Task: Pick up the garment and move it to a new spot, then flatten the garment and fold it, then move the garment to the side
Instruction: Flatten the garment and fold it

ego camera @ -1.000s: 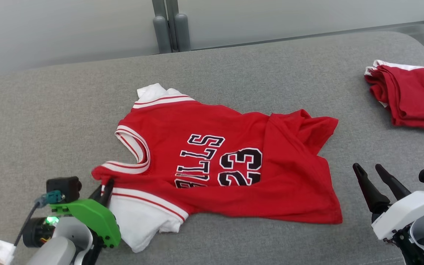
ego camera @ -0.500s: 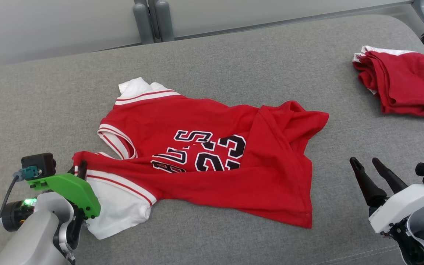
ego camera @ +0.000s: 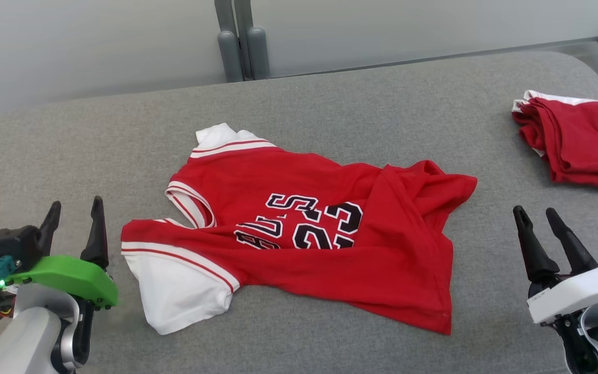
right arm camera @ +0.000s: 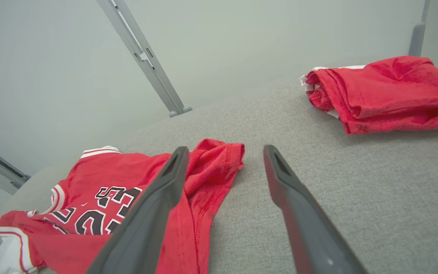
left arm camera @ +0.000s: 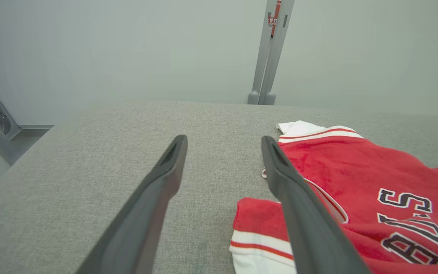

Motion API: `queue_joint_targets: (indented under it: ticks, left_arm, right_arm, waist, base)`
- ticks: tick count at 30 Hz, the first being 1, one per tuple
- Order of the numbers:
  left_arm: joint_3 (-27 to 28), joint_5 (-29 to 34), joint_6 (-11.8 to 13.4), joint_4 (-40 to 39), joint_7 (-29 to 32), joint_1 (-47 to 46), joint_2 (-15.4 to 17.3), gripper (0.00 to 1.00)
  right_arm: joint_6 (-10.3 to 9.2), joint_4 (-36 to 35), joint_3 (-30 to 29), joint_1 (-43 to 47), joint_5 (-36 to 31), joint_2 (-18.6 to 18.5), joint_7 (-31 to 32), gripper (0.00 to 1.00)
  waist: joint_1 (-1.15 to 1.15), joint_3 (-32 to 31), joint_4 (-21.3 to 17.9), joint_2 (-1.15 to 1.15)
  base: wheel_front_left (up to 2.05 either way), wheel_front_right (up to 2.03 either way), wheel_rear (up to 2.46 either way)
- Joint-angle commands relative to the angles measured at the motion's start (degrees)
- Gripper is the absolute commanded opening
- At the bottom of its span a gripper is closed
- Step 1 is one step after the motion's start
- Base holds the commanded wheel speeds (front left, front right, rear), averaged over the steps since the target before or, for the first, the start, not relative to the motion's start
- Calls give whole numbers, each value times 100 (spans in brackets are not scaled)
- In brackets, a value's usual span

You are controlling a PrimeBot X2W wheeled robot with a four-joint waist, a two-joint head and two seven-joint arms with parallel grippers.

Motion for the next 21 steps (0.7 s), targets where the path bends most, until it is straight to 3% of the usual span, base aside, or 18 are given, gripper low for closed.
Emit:
queue_joint_targets:
  ticks: [1,5,10,16,21]
  left_arm:
    - [62,122,96,-251,-68,173,103,100]
    - [301,418,419,-1159,-148,658,194,100]
    - [736,812,667,-2089,-141,1490,-32,100]
    - [1098,1247,533,-2487,-144,2321,-432,100]
    - [1236,1474,324,-2465,-145,2457,-543,100]
  right_arm:
    - [-2,-42,-45,40,-62,14,-178,100]
    - [-2,-130,-67,103,-172,110,-662,100]
    - [-2,-206,-57,272,-348,269,-968,100]
    - [-1,-170,56,586,-713,310,-1082,100]
    - [-2,-129,100,507,-878,298,-1109,100]
  waist:
    - [0,-162,135,0]
    - [0,-343,211,0]
    - [0,-578,237,0]
    - [0,-647,245,0]
    - [0,-644,221,0]
  base:
    - [0,0,0]
    - [0,0,0]
    - [0,0,0]
    - [0,0,0]
    - [0,0,0]
